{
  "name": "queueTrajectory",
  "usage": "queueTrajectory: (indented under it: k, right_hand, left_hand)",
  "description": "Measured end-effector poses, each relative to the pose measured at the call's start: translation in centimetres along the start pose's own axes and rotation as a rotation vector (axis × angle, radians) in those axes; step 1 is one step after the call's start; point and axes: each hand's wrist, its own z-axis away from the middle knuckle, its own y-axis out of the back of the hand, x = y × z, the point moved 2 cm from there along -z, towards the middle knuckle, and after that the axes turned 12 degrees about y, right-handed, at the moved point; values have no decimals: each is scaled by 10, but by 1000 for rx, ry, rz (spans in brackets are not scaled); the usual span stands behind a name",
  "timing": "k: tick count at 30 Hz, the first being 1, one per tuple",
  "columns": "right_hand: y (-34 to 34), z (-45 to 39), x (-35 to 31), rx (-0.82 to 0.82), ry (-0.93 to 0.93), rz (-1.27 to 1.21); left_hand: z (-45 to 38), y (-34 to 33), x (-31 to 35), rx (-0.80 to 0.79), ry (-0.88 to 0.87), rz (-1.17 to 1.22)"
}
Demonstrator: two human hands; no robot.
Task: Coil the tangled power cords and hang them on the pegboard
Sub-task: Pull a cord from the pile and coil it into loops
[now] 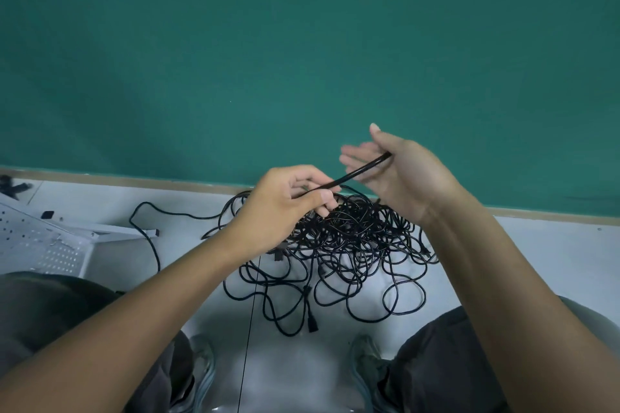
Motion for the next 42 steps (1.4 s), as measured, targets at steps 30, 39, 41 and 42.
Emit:
queueTrajectory:
  k: [30, 39, 41, 42]
  right_hand:
    - [4, 10, -4, 212, 642, 706]
    - [0, 13, 2, 241, 335, 323]
    - [1, 13, 4, 254, 286, 273]
    - [2, 12, 4, 257, 264, 248]
  left_hand:
    - [-8, 52, 21, 221, 26, -48]
    - [-3, 50, 32, 91, 42, 78]
    - [0, 48, 35, 44, 20, 81]
    - [1, 47, 36, 25, 13, 81]
